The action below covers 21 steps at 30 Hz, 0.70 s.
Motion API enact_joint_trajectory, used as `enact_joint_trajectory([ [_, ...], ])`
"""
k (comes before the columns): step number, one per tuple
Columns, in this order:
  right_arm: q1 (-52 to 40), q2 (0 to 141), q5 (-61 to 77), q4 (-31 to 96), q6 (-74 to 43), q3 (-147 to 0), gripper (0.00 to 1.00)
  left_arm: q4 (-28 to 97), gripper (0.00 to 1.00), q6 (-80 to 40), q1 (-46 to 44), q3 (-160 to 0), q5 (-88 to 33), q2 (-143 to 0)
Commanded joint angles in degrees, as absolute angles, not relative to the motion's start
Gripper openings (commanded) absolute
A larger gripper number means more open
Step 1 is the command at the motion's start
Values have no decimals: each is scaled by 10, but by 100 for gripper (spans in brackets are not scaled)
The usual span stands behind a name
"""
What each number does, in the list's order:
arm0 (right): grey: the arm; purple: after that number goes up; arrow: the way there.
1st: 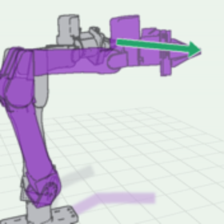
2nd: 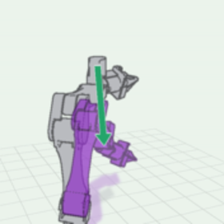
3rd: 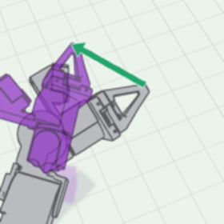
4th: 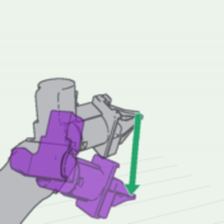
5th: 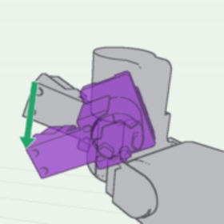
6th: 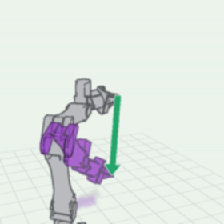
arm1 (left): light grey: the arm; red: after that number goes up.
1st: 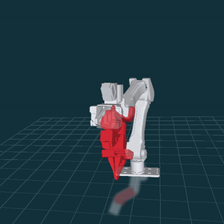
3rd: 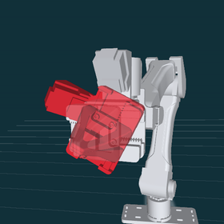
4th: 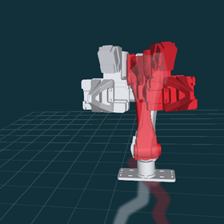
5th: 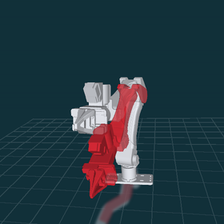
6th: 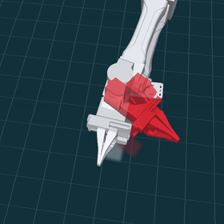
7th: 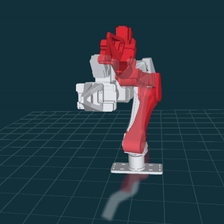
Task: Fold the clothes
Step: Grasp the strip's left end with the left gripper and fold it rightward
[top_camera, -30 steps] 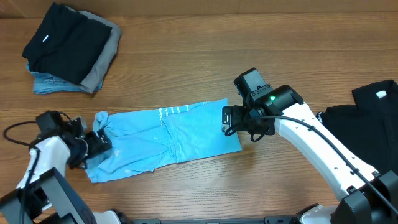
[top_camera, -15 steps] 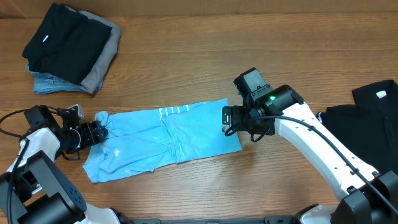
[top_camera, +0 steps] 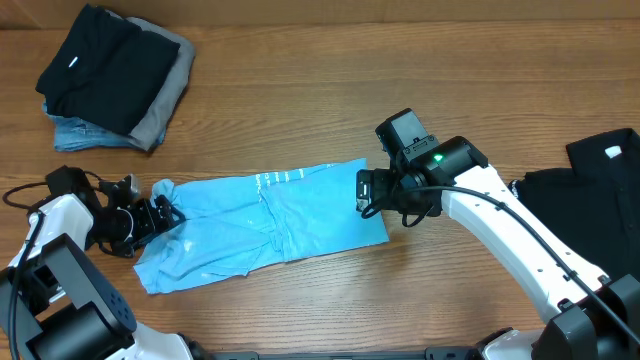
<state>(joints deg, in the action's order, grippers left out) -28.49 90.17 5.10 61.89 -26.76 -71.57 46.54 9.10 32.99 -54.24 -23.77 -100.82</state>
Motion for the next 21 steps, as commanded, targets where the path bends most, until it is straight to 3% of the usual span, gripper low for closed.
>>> enact_joint_trajectory([
  [1, -284, 899, 52, 616, -268, -723, 100, 481, 89, 62, 328, -481, -150, -1090],
  [4, -284, 899, 52, 610, -268, -723, 100, 449, 84, 70, 322, -481, -168, -1091],
  [9, -284, 899, 52, 600, -268, -723, 100, 451, 61, 90, 299, -481, -178, -1094],
  [16, -283, 899, 52, 599, -268, -723, 100, 468, 8, 92, 284, -495, -178, -1094],
  [17, -283, 899, 50, 597, -268, -723, 100, 479, 4, 92, 284, -506, -178, -1094],
  [21, -275, 899, 50, 587, -268, -724, 100, 543, 4, 92, 286, -576, -178, -1094],
])
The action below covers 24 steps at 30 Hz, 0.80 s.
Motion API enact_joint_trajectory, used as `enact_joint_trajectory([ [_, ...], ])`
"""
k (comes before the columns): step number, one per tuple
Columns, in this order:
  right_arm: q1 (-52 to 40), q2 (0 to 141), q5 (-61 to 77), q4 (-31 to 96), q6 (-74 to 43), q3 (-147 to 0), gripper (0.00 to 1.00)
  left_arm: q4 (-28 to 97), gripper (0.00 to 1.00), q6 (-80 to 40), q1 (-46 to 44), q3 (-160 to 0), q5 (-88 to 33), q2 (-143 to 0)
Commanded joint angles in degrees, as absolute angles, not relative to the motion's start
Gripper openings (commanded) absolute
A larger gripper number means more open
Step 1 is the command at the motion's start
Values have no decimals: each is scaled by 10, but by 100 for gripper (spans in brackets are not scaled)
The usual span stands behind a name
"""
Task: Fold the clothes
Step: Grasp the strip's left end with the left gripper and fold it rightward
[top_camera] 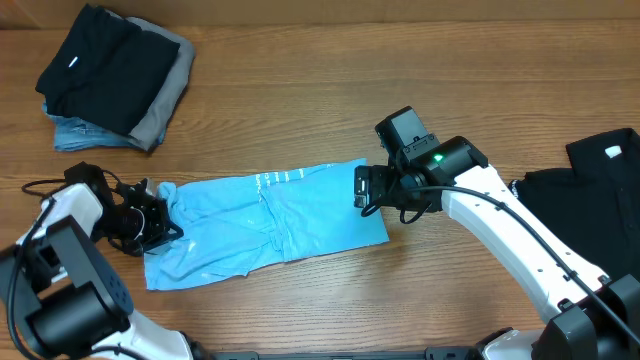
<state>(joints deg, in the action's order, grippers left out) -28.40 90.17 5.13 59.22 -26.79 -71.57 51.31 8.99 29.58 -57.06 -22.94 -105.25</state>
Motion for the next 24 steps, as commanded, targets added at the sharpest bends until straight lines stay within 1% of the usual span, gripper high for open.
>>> enact_joint_trajectory([
  [1, -272, 899, 50, 585, -268, -724, 100, 564, 4, 92, 286, -601, -177, -1094],
  [9, -243, 899, 50, 586, -270, -724, 100, 742, 4, 92, 284, -820, -159, -1089],
  [13, -232, 899, 50, 583, -269, -724, 100, 808, 4, 90, 261, -904, -175, -1079],
  [18, -216, 899, 50, 579, -269, -724, 100, 840, 4, 63, 190, -956, -180, -1057],
  [24, -195, 899, 50, 579, -265, -724, 100, 835, 4, 6, 54, -957, -179, -1048],
])
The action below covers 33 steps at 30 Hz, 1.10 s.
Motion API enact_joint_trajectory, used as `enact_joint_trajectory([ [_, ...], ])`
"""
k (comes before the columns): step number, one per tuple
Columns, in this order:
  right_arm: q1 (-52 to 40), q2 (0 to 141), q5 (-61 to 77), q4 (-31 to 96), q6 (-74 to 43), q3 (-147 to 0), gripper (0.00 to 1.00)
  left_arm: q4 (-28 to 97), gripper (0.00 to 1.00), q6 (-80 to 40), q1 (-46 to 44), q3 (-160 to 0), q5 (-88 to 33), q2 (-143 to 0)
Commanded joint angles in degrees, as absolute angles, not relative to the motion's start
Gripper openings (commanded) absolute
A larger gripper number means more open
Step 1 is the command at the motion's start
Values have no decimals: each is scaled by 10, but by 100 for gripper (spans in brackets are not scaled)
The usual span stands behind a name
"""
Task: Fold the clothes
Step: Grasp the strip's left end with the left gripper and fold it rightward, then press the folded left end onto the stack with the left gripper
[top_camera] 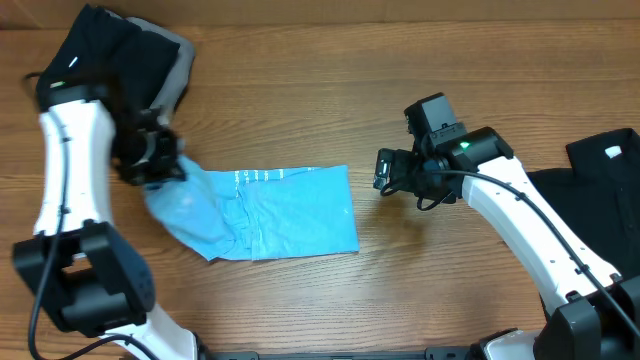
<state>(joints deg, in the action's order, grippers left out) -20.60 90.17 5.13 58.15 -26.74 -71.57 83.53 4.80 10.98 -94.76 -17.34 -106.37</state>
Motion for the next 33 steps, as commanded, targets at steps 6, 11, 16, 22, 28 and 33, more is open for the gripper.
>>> enact_joint_trajectory([
  [6, -160, 899, 50, 582, -265, -724, 100, 806, 4, -70, -87, -957, -150, -1049],
  [11, -127, 899, 52, 587, -265, -724, 100, 786, 4, -136, -171, -957, -103, -1049],
  [16, -107, 899, 53, 591, -265, -724, 100, 766, 4, -186, -233, -957, -83, -1049],
  [22, -106, 899, 52, 593, -265, -724, 100, 733, 33, -246, -288, -952, -60, -1049],
  [28, -106, 899, 53, 600, -265, -724, 100, 705, 44, -259, -324, -954, -60, -1049],
  [33, -110, 899, 145, 604, -185, -724, 100, 758, 48, -239, -304, -984, -33, -1049],
])
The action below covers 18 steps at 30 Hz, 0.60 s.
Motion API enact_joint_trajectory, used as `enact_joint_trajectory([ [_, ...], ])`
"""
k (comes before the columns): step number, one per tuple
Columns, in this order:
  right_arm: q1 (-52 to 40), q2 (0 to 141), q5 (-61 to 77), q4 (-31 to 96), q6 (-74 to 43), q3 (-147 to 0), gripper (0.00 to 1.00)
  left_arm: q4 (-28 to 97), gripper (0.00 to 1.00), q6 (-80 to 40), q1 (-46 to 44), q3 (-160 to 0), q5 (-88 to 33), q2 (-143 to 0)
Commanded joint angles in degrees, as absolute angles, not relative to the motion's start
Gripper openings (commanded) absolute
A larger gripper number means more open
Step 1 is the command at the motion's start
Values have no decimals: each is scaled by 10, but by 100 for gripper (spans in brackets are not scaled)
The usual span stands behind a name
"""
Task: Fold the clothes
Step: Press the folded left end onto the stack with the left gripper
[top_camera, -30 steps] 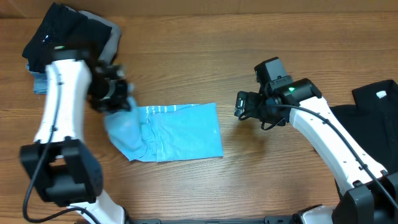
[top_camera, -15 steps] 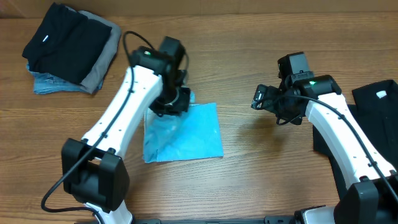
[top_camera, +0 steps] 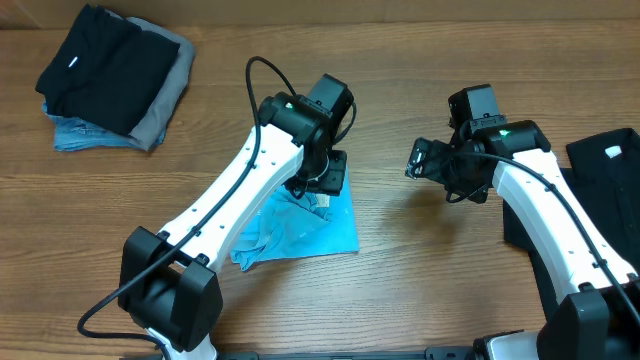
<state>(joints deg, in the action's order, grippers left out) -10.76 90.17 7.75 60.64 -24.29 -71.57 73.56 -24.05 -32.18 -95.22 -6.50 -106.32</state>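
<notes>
A light blue garment point(top_camera: 300, 228) lies at the middle of the wooden table point(top_camera: 420, 60), doubled over into a short bunched shape with its right edge straight. My left gripper point(top_camera: 323, 187) has reached across to the garment's upper right corner and is shut on the cloth's carried-over end. My right gripper point(top_camera: 414, 160) hovers to the right of the garment, apart from it, with its fingers open and empty.
A stack of folded clothes point(top_camera: 112, 75), black on grey on blue, sits at the far left back. A black garment point(top_camera: 590, 190) lies at the right edge under my right arm. The left arm's cable loops above its wrist.
My left gripper has gone from the garment's left end to its right end, bringing the cloth over itself. The right gripper has moved further right and up, away from the garment.
The garment lay stretched out with my left gripper at its left end and my right gripper at its right edge. Then the left end was raised and the right gripper had let go. Now the left end rests over the right end, halving the length.
</notes>
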Motion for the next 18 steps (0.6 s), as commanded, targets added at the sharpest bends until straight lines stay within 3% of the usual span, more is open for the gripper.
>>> enact_joint_trajectory([
  [1, -113, 899, 172, 603, -168, -724, 100, 781, 49, -231, -295, -995, -12, -1049],
  [3, -120, 899, 199, 603, -160, -724, 100, 826, 55, -225, -277, -1010, 53, -1049],
  [4, -126, 899, 204, 603, -161, -724, 100, 842, 62, -223, -267, -1011, 90, -1049],
  [6, -138, 899, 203, 603, -161, -724, 100, 853, 62, -201, -246, -1006, 115, -1049],
  [11, -149, 899, 202, 599, -163, -724, 100, 765, 41, -91, -213, -919, 8, -1050],
  [15, -149, 899, 201, 602, -163, -724, 100, 685, 13, -90, -208, -837, 19, -1050],
  [18, -149, 899, 197, 606, -163, -723, 100, 641, 4, -90, -198, -795, 21, -1050],
])
